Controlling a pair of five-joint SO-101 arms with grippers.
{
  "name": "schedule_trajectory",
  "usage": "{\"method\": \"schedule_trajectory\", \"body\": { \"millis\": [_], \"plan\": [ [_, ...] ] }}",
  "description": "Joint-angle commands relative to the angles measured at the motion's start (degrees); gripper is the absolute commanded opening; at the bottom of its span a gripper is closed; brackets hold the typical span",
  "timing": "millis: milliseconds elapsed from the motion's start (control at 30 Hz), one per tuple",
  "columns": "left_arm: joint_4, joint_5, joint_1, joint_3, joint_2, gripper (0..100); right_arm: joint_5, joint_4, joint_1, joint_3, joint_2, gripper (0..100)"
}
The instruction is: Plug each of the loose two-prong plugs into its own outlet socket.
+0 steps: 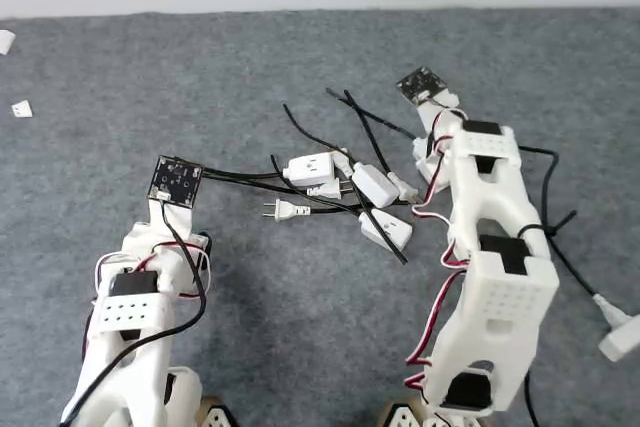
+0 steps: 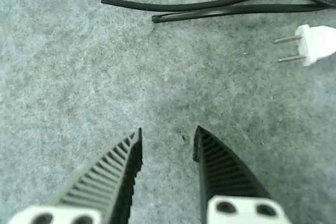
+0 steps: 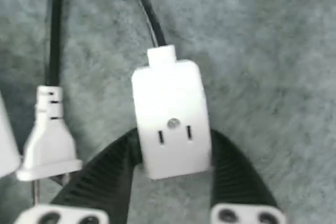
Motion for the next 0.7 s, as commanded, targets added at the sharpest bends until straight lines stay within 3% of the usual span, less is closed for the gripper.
{"method": "schedule_trajectory", "body": {
  "millis": [0,233,433,667],
  "plan": [
    [-1.67,-0.62,0.18,-2.24,0.18,15,-2.90,6.90,0.57,-7.38,-1.36,0.6],
    [-1.67,-0.62,0.18,-2.24,0.18,15,-4.84,24.48,-2.68,-10.11,-13.58,0.9],
    [-1.67,-0.62,0.18,-2.24,0.18,15,-13.19,38.55,-7.43,-8.62,-30.29,0.9],
    [-1.58,-0.62,0.09,-2.24,0.09,15,-15.74,44.53,-20.35,12.04,-55.16,0.9]
  ]
}}
